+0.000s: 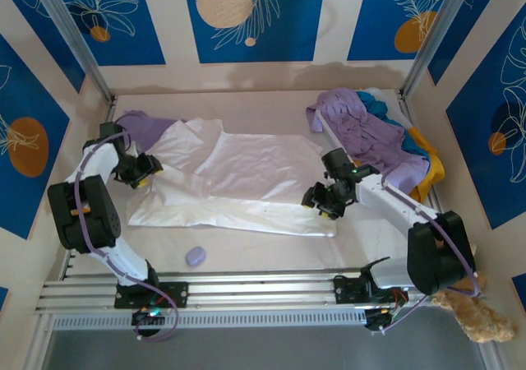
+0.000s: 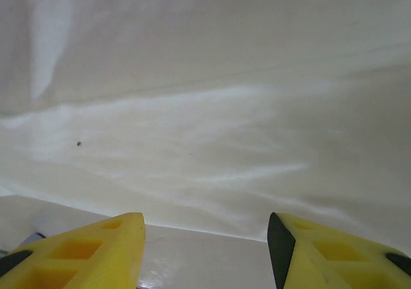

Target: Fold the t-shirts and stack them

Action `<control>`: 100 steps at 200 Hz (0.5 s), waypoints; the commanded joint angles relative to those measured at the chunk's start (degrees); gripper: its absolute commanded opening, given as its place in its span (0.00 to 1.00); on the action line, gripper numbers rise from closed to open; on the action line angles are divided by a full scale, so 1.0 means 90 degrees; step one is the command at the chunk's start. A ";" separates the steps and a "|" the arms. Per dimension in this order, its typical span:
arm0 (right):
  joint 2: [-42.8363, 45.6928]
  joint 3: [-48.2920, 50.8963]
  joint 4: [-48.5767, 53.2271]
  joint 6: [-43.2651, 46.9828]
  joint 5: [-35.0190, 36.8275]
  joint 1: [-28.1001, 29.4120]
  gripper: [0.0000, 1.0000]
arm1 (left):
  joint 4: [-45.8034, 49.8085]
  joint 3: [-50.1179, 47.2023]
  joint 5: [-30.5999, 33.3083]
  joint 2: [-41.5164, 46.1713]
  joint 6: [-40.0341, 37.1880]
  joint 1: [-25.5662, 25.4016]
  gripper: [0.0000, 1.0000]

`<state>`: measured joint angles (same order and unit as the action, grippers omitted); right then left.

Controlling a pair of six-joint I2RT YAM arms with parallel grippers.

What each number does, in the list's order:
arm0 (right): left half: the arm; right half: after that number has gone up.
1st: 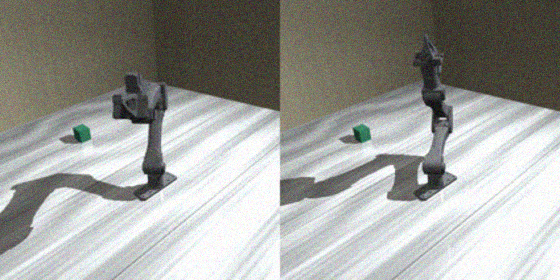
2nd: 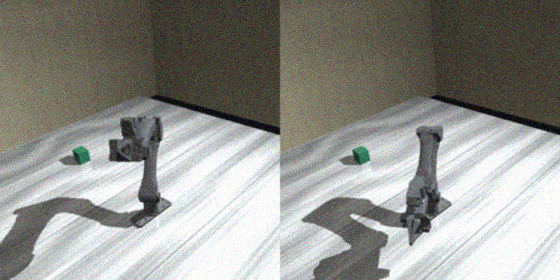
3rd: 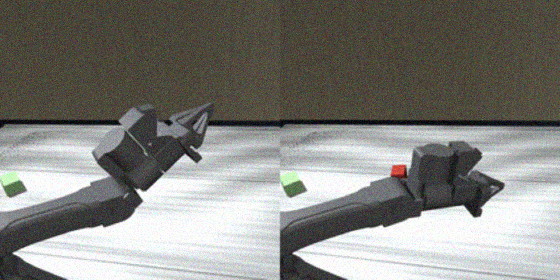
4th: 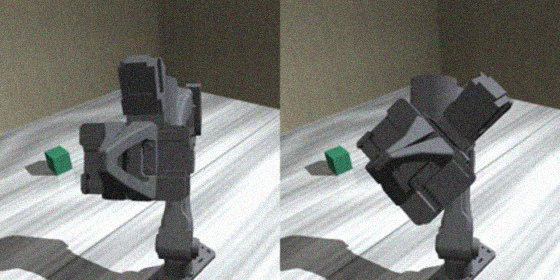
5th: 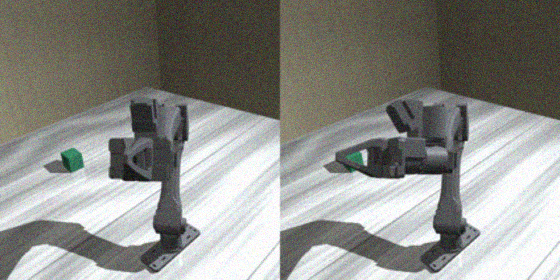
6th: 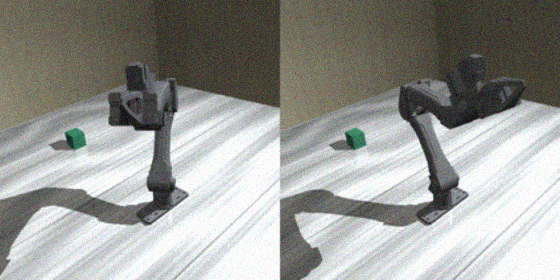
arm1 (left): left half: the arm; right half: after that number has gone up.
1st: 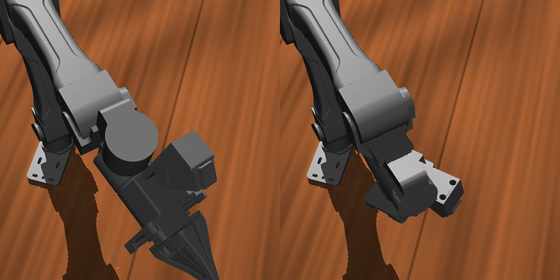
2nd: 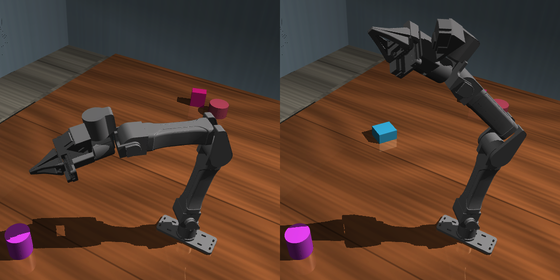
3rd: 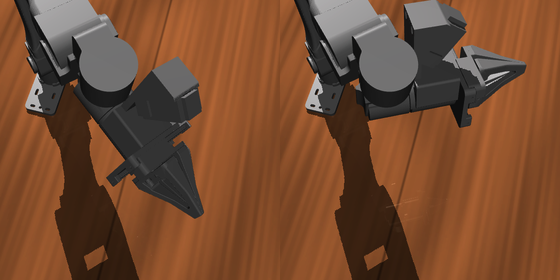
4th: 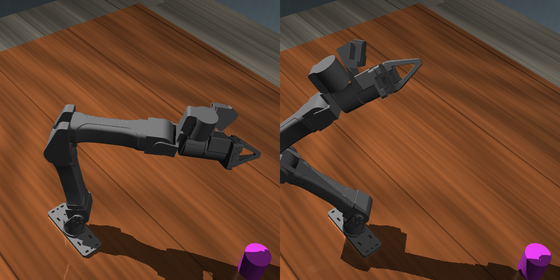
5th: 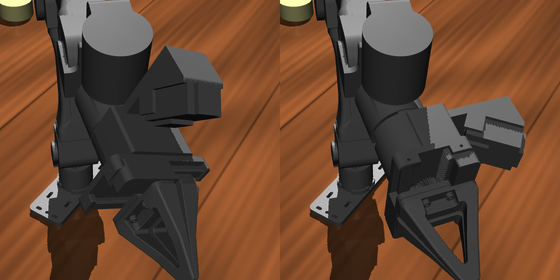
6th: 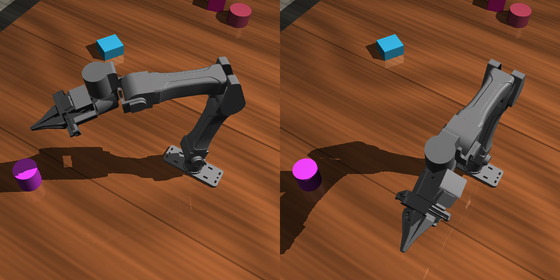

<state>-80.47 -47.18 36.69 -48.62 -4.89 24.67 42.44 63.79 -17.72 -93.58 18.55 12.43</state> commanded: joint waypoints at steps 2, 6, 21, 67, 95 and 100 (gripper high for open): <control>-0.0486 -0.0051 -0.0589 -0.0519 -0.0452 0.0239 0.55 | -0.0136 -0.0655 -0.0285 0.0142 0.0232 -0.0185 0.59; -0.0561 -0.0051 -0.0629 -0.0543 -0.0458 0.0277 0.55 | -0.0191 -0.0762 -0.0282 0.0141 0.0257 -0.0198 0.60; -0.0797 -0.0035 -0.0731 -0.0601 -0.0455 0.0390 0.55 | -0.0352 -0.1092 -0.0278 0.0147 0.0306 -0.0252 0.63; -0.1147 0.0274 -0.0850 -0.0754 -0.0499 0.0462 0.55 | -0.0419 -0.1730 -0.0013 0.0292 0.0467 -0.0317 0.68; -0.1114 0.0405 -0.0373 -0.0922 -0.0316 0.0472 0.55 | -0.0335 -0.2027 0.0221 0.0550 0.0537 -0.0325 0.71; -0.1092 0.0458 -0.0307 -0.0948 -0.0321 0.0477 0.55 | -0.0287 -0.2029 0.0239 0.0579 0.0528 -0.0325 0.71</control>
<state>-90.00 -45.95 28.80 -54.74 -8.38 28.53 37.65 47.99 -18.57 -89.60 22.22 9.82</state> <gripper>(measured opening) 0.547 0.701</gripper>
